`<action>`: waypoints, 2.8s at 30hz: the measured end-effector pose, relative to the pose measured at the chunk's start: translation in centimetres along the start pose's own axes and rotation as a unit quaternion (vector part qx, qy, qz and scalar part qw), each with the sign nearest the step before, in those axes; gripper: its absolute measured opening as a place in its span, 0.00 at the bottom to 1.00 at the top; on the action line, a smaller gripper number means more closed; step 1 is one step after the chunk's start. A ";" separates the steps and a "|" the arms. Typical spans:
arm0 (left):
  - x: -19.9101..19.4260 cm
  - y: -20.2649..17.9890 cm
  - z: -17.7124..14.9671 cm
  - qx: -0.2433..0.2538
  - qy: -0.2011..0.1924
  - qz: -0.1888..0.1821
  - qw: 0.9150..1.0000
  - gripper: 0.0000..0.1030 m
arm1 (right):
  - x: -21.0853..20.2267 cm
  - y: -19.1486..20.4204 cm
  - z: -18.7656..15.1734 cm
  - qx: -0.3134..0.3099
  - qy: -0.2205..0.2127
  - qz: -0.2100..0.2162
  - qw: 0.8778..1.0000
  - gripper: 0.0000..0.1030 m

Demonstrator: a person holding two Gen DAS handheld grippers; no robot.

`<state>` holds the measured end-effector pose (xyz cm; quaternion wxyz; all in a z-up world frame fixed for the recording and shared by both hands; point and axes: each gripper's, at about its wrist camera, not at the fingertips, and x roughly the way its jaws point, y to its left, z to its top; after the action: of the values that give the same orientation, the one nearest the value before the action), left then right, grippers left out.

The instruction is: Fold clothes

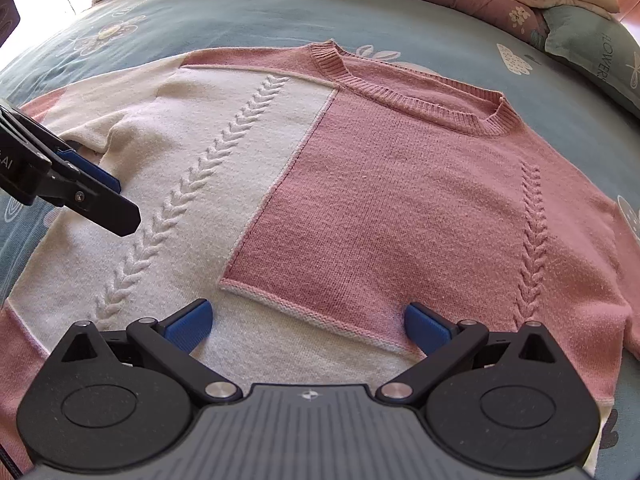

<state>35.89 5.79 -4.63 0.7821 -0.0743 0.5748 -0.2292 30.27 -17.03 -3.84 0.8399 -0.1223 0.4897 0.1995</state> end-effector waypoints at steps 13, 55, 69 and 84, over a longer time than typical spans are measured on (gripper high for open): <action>1.3 -4.4 0.3 0.126 0.025 0.002 0.992 0.68 | -4.1 -8.5 -4.7 0.070 -0.020 -0.073 0.995 1.00; 2.3 -15.1 -8.1 0.370 -0.003 0.057 0.927 0.74 | -4.4 -8.4 -9.6 0.103 -0.008 -0.057 0.993 1.00; -0.4 -12.6 -15.3 0.422 0.075 0.047 0.902 0.78 | -8.8 -10.6 -15.4 0.109 0.026 -0.063 0.992 1.00; -1.5 -10.1 -15.8 0.334 0.061 0.073 0.938 0.82 | -7.1 -5.6 -13.5 0.086 0.021 -0.004 0.996 1.00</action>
<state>18.04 -0.17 -4.71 0.7399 0.2476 0.5154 -0.3544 19.25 -28.92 -4.23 0.8378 -0.0555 0.5218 0.1509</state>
